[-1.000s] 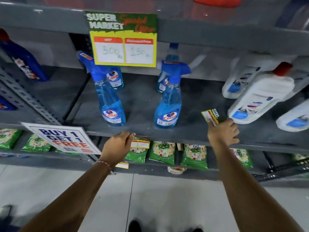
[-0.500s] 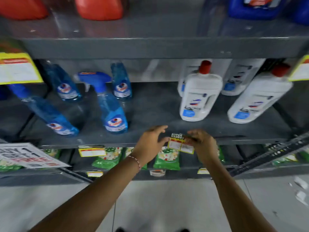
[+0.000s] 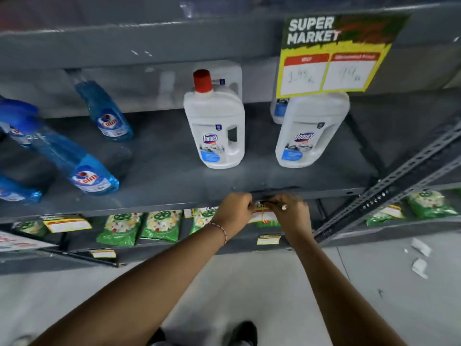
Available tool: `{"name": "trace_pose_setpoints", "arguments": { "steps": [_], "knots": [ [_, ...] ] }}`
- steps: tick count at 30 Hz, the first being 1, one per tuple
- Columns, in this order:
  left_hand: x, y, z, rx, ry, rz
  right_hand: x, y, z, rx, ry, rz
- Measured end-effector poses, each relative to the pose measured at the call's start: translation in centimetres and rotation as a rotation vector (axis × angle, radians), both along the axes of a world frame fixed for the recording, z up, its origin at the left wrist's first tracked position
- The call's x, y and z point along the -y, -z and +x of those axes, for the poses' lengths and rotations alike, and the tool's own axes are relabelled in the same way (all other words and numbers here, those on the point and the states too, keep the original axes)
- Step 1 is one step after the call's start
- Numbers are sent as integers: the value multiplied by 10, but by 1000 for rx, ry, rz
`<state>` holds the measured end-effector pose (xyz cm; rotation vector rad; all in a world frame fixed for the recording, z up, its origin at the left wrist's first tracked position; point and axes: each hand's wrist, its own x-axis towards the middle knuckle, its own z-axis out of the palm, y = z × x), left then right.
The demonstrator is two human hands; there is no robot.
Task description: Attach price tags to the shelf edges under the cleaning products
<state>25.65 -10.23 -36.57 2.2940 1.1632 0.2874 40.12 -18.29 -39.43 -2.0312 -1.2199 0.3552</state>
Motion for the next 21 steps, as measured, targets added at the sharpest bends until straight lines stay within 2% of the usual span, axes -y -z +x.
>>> {"name": "trace_pose_setpoints", "arguments": {
  "steps": [6,13,17,19,21],
  "knots": [
    [1,4,5,-80,44,106,-6,16,-1,78,28,9],
    [-10,-6,-7,-294,141,330,1,4,6,332,196,-42],
    [-13,-21,-38,-267,129,374,6,-14,-5,299,304,-8],
    [-17,-40,-65,-147,83,460,5,-29,-27,247,353,125],
    [-19,-65,-91,21,89,567,2,-50,-58,270,238,294]
  ]
}}
